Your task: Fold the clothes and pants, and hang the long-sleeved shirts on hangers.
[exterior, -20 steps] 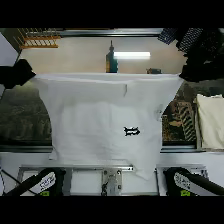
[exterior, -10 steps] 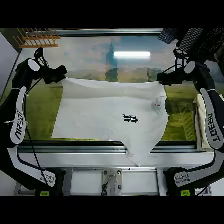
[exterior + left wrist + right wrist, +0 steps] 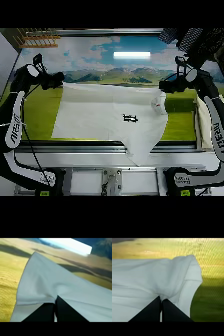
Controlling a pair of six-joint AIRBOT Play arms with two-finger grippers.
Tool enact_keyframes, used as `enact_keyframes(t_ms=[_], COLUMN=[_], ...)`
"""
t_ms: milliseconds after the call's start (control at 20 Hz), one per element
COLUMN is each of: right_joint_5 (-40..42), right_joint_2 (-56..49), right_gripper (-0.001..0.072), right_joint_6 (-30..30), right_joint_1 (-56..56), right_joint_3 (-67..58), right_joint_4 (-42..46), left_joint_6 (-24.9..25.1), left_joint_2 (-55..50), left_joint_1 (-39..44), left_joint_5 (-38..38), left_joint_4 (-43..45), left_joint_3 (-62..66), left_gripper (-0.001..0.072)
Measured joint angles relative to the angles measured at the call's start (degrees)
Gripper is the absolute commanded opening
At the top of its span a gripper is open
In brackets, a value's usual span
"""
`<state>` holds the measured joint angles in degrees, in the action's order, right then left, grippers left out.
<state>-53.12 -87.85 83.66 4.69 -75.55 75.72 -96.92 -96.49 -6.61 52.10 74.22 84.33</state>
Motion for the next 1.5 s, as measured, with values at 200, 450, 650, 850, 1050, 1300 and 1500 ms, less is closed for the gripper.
enact_keyframes(t_ms=[200,450,650,850,1050,1300,1500], right_joint_5=[2.5,4.6,2.8,-1.0,-3.1,-3.7,-3.8], right_joint_2=[2.6,3.1,7.0,17.0,26.2,30.7,31.4], right_gripper=[0.0017,0.0520,0.0510,0.0510,0.0510,0.0510,0.0510], right_joint_6=[0.3,0.4,0.5,0.5,0.4,0.4,0.4], right_joint_1=[-0.7,-1.4,-0.5,2.9,5.2,5.8,5.9], right_joint_3=[9.8,14.7,15.0,15.5,16.8,17.4,17.4], right_joint_4=[0.4,-0.7,-1.2,0.9,1.5,1.3,1.1], left_joint_6=[0.0,0.2,0.2,-0.5,-1.2,-4.0,-4.6], left_joint_2=[3.7,5.2,10.4,21.3,31.6,41.3,43.4], left_joint_1=[0.1,0.3,-1.0,-6.3,-13.7,-18.7,-17.7], left_joint_5=[-4.2,-5.4,-3.2,2.3,6.9,6.3,1.6], left_joint_4=[0.8,1.0,1.1,4.5,6.0,4.3,-1.5], left_joint_3=[-11.6,-18.5,-20.0,-27.5,-40.7,-56.0,-62.7], left_gripper=[0.0004,0.0560,0.0546,0.0546,0.0546,0.0545,0.0545])
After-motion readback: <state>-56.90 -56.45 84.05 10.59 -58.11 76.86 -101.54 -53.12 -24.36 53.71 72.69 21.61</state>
